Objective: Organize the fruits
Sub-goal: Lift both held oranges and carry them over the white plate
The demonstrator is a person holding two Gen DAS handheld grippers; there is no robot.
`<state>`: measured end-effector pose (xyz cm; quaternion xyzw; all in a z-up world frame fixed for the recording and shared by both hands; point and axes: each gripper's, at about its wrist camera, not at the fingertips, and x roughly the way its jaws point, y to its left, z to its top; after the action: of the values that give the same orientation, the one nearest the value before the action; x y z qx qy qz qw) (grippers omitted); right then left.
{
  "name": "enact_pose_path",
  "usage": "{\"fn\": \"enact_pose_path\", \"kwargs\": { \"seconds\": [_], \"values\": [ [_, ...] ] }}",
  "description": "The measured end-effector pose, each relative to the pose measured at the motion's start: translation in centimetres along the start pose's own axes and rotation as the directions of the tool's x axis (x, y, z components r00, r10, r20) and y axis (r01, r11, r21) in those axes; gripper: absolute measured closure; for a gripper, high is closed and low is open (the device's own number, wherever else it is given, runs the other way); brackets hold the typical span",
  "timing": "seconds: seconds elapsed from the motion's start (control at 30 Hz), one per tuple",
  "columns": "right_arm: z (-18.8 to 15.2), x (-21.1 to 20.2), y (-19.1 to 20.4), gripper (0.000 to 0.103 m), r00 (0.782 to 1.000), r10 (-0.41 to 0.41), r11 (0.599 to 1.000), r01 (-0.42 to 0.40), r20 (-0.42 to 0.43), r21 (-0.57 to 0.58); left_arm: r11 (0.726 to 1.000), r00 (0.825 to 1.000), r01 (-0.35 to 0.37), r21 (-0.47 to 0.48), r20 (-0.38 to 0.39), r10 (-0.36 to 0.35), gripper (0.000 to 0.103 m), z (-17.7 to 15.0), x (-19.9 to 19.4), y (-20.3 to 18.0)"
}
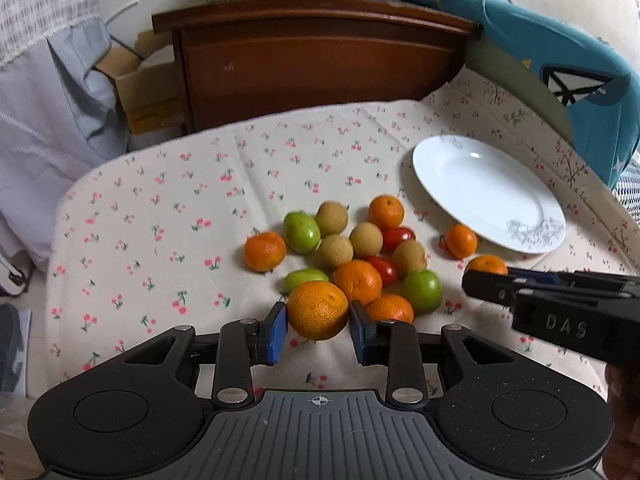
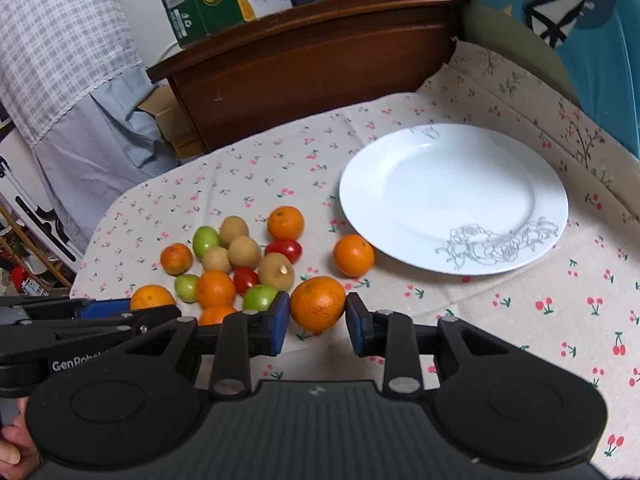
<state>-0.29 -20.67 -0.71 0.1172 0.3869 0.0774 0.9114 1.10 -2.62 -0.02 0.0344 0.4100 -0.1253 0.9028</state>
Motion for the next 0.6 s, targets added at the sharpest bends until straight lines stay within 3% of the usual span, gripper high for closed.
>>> {"fn": "enact_pose_path", "kwargs": {
  "seconds": [0.33, 0.6],
  "values": [
    [1.8, -1.6, 0.1, 0.073, 0.999, 0.008, 1.0, -0.008, 0.038, -0.002, 0.999, 0.995, 0.012, 0.044, 0.095, -0.016, 0.073, 2.7, -1.4, -1.7],
    [4.3, -2.4, -1.3, 0.073, 0.998, 0.018, 1.0, -0.019, 0.064, 0.006, 0.997, 0.992, 0.067, 0.039, 0.1, -0.07, 0.073, 4.7, -0.7, -2.3]
  ]
}}
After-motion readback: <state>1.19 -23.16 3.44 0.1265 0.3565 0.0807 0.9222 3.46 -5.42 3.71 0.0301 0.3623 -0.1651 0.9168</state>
